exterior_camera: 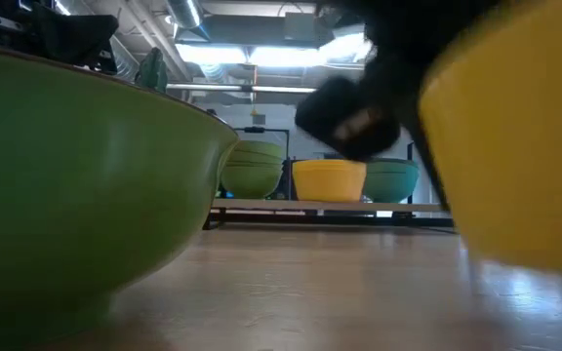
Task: Pick & Place Mini bowls
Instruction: Stack the yellow bowl on the yellow bowl on the shelf
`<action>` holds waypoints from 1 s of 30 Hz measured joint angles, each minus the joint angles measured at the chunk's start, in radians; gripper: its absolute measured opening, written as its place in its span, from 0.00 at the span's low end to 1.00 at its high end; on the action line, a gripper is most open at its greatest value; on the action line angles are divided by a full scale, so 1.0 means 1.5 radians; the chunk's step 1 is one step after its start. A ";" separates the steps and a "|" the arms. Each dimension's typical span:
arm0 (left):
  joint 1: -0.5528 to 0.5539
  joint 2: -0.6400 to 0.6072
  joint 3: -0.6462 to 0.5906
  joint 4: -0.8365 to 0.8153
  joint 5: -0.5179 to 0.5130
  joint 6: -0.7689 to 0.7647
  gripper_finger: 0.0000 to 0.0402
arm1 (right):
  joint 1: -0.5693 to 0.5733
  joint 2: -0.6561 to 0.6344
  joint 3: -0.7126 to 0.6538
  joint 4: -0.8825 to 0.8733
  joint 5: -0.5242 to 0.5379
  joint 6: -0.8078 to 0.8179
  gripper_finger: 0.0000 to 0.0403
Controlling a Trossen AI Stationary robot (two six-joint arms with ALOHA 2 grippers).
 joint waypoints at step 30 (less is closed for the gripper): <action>0.000 0.000 0.000 -0.013 -0.003 0.011 0.01 | -0.025 -0.825 -0.312 0.074 0.392 0.008 0.02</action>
